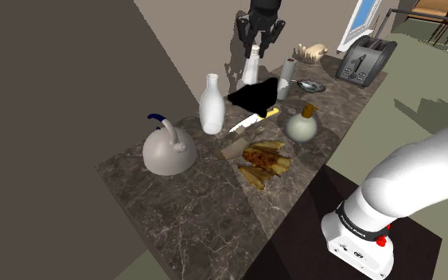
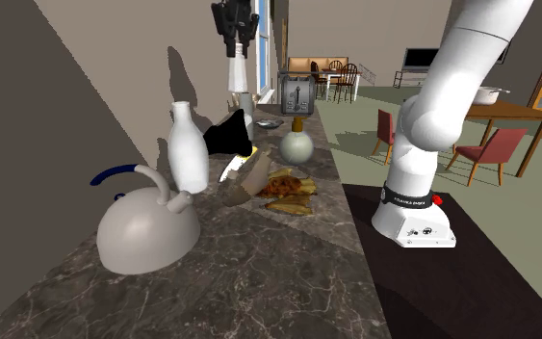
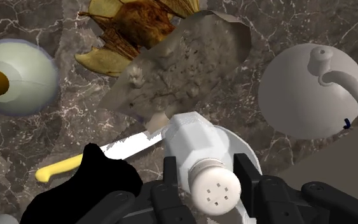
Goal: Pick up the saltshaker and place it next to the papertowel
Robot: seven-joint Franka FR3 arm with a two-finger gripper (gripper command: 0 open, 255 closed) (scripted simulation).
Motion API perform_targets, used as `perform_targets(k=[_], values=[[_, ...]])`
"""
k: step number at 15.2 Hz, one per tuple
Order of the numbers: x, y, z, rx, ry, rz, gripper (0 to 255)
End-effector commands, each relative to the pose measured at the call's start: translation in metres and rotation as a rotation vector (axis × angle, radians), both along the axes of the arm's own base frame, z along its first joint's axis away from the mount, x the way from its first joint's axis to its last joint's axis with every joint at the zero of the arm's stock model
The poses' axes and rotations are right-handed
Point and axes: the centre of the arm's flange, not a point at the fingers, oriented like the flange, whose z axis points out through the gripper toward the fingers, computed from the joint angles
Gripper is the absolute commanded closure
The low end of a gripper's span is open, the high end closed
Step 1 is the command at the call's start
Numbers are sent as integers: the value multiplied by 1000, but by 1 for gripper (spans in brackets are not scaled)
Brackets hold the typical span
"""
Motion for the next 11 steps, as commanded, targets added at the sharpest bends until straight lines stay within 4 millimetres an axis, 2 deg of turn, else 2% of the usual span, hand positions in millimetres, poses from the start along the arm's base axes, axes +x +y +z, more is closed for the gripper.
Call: perform_targets(k=[1, 11], values=[[3, -26, 0, 0, 0, 1, 255], [16, -158, 0, 0, 0, 1, 255]])
